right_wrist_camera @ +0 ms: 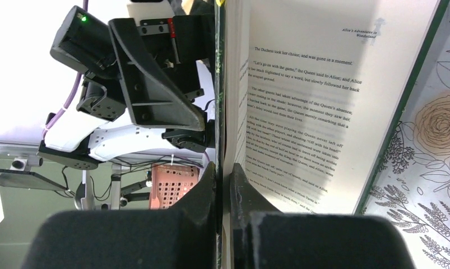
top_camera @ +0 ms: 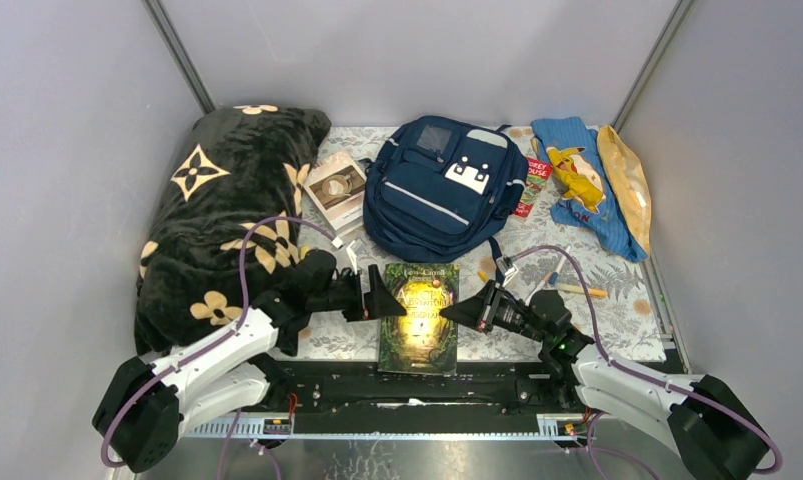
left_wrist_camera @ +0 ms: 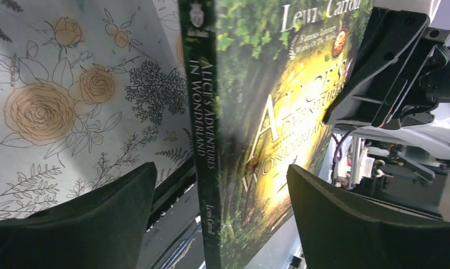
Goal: Pack the student bag
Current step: Pick up the book from the center of the board.
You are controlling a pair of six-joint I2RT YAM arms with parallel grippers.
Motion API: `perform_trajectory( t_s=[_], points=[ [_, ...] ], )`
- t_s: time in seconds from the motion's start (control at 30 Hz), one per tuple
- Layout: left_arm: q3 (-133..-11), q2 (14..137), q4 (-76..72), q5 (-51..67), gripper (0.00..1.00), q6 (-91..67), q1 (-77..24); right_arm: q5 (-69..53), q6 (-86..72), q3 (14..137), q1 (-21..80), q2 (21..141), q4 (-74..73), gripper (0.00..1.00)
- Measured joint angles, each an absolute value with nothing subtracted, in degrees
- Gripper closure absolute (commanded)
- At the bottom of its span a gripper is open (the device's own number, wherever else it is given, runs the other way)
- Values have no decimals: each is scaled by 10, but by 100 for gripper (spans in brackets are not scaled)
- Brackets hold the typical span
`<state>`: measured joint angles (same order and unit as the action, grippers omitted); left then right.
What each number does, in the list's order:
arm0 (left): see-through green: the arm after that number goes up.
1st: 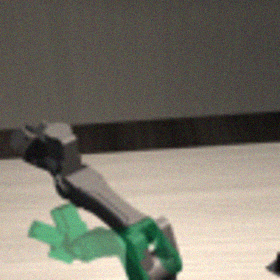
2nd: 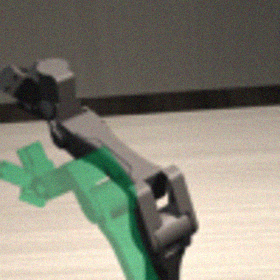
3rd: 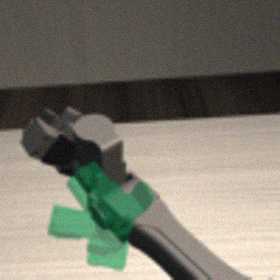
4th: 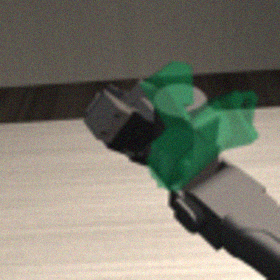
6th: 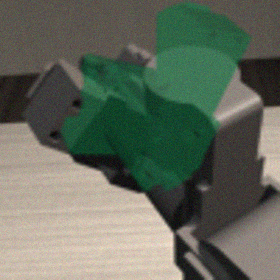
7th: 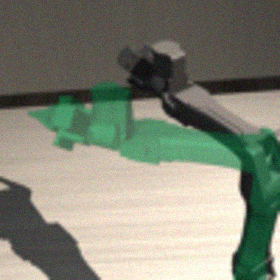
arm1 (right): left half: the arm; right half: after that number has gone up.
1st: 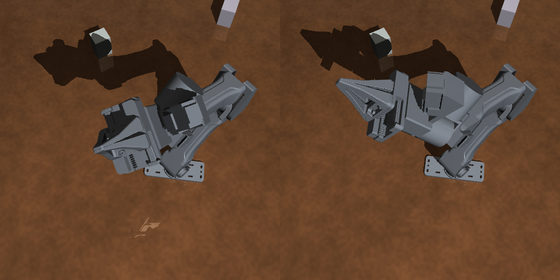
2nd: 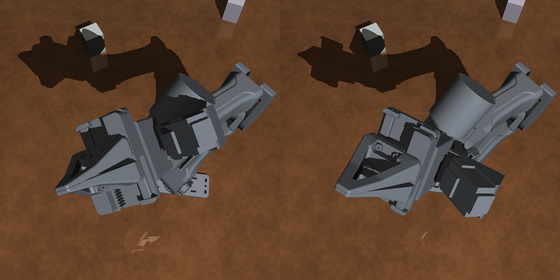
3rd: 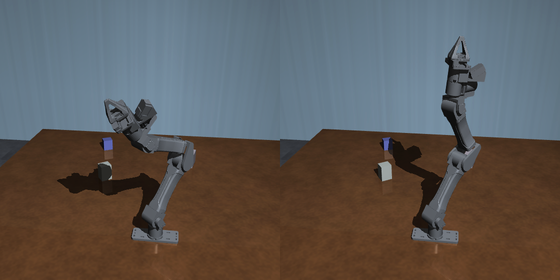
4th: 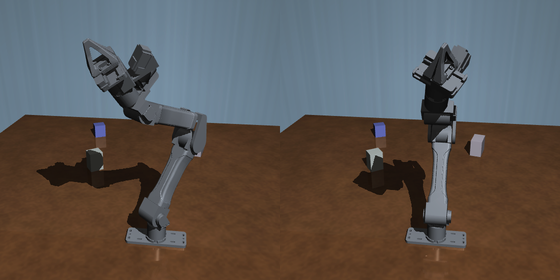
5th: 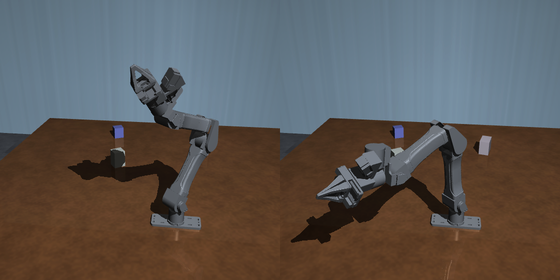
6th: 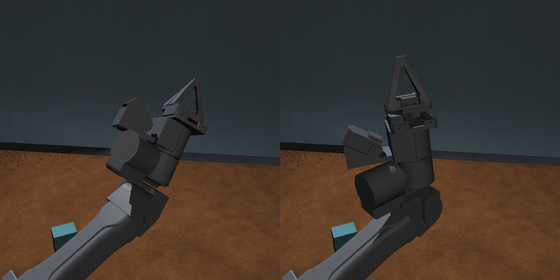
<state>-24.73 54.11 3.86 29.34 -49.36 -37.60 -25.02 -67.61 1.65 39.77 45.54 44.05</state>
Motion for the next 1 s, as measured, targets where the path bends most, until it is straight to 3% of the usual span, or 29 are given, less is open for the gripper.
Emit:
perform_trajectory(
  t_s=[0.3,0.43,0.47,0.5,0.53,0.57,0.6,0.7,1.0],
  points=[
    [-226,541,-25,336,67,-520,-367,-258,-684,17,397,478,471,100],
    [-227,534,-28,345,81,-526,-359,-254,-685,16,396,493,479,100],
    [-228,533,-27,346,82,-526,-358,-253,-685,16,395,496,477,96],
    [-229,533,-25,345,83,-524,-357,-251,-686,16,395,497,474,77],
    [-232,533,-19,345,86,-523,-356,-251,-686,17,395,497,471,42],
    [-236,534,-10,343,87,-522,-356,-251,-686,19,395,496,465,20],
    [-242,535,-1,341,92,-520,-356,-250,-683,24,395,494,447,6],
    [-270,538,29,328,100,-507,-359,-248,-650,51,398,477,352,0],
    [-364,538,119,305,100,-451,-359,-175,-508,175,398,375,81,0]
  ],
)
